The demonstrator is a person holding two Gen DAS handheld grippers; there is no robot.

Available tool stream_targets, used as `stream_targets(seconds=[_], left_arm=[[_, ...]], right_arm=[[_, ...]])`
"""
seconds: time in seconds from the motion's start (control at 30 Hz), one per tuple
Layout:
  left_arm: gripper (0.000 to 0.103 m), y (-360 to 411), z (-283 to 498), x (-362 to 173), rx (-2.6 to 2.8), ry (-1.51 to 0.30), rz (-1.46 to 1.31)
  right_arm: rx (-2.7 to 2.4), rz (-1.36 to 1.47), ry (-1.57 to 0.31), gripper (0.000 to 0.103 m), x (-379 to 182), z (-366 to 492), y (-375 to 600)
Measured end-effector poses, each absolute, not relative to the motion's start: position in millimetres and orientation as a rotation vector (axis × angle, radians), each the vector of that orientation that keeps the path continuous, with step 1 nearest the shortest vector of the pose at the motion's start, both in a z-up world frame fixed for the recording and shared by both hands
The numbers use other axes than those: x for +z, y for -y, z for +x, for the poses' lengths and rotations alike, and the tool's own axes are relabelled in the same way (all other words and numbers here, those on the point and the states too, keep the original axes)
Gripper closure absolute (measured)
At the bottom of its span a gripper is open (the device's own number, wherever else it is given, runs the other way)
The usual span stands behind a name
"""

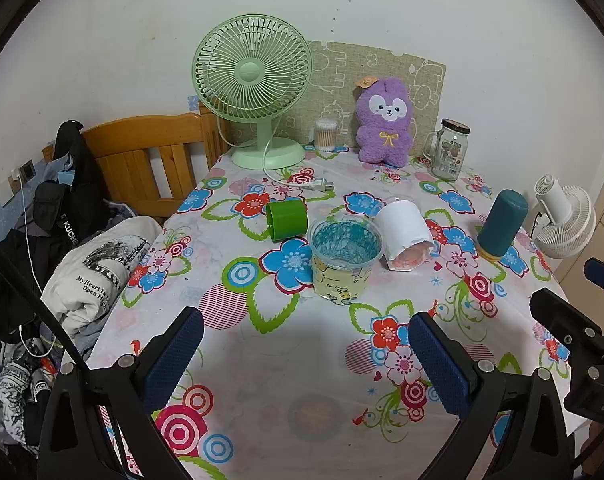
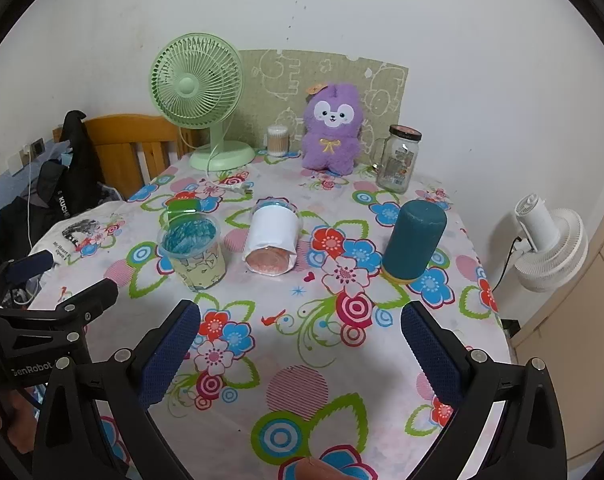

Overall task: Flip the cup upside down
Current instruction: 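Move the right gripper toward the white paper-wrapped cup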

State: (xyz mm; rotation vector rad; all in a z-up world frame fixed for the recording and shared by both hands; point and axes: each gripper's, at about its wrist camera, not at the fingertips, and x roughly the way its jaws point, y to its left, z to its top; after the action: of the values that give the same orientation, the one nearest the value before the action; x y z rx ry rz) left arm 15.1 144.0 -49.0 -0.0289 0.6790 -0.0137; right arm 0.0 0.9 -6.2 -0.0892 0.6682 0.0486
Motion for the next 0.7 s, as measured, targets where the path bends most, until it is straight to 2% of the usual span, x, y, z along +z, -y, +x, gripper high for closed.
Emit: stream_targets(seconds=[0.7], left_arm=[[0.0,-145.6,14.7,-47.4,-0.013,-0.689,-0.022]], right_arm=[[0.049,-0.077,-0.694,0.002,-14.5,8.9,0.8]])
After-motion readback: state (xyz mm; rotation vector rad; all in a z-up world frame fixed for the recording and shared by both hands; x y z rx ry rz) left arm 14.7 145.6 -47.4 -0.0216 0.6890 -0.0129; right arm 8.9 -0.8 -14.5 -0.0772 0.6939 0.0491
